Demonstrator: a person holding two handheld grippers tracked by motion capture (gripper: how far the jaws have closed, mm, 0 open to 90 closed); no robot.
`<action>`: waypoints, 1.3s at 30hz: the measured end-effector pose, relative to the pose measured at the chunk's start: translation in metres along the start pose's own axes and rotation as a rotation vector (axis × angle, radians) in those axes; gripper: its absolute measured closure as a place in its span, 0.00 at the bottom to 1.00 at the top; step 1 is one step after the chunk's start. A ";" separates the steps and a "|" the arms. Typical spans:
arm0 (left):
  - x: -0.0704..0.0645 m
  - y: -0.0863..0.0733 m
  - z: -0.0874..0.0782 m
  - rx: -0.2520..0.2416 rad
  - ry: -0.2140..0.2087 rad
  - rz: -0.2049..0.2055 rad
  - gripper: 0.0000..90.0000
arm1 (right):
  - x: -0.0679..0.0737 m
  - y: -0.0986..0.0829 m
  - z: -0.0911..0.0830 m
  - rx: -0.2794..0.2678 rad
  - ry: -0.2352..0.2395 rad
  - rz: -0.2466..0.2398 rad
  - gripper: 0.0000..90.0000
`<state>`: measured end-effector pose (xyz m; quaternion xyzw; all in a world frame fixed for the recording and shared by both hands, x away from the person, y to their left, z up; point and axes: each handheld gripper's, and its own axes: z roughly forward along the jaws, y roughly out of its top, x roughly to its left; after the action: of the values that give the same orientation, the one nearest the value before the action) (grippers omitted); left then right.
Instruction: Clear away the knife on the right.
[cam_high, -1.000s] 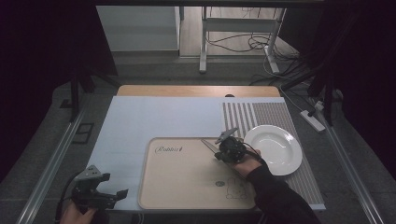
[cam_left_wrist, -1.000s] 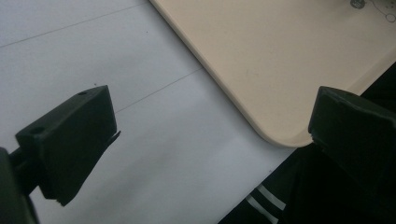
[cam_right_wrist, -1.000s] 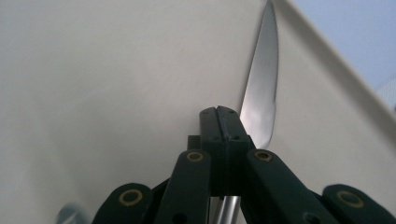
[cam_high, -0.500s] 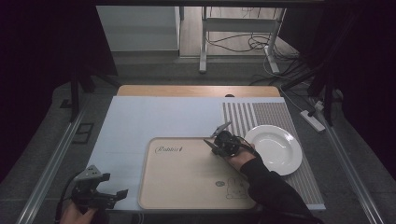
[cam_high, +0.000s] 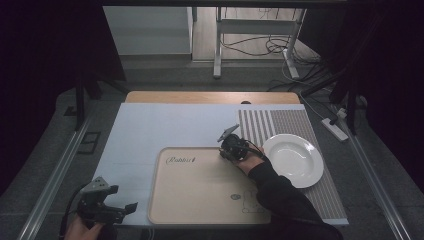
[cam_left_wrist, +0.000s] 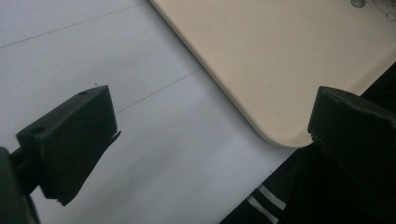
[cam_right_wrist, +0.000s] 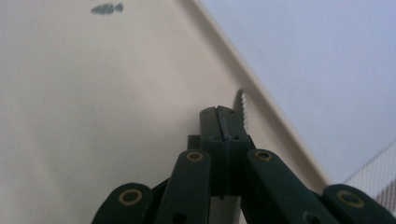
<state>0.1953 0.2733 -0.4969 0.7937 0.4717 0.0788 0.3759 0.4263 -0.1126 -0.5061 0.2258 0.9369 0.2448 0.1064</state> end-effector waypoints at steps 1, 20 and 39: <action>0.000 0.000 0.000 0.000 0.000 0.000 0.02 | -0.001 0.002 0.000 0.012 0.003 0.004 1.00; 0.000 0.001 0.001 0.012 0.006 0.005 0.02 | -0.017 -0.059 -0.044 0.108 -0.089 0.108 1.00; -0.001 0.001 0.001 0.012 0.010 0.004 0.02 | 0.014 -0.091 -0.068 0.123 -0.015 0.107 1.00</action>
<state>0.1961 0.2713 -0.4969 0.7964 0.4724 0.0809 0.3688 0.3595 -0.2044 -0.4949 0.2834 0.9360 0.1902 0.0863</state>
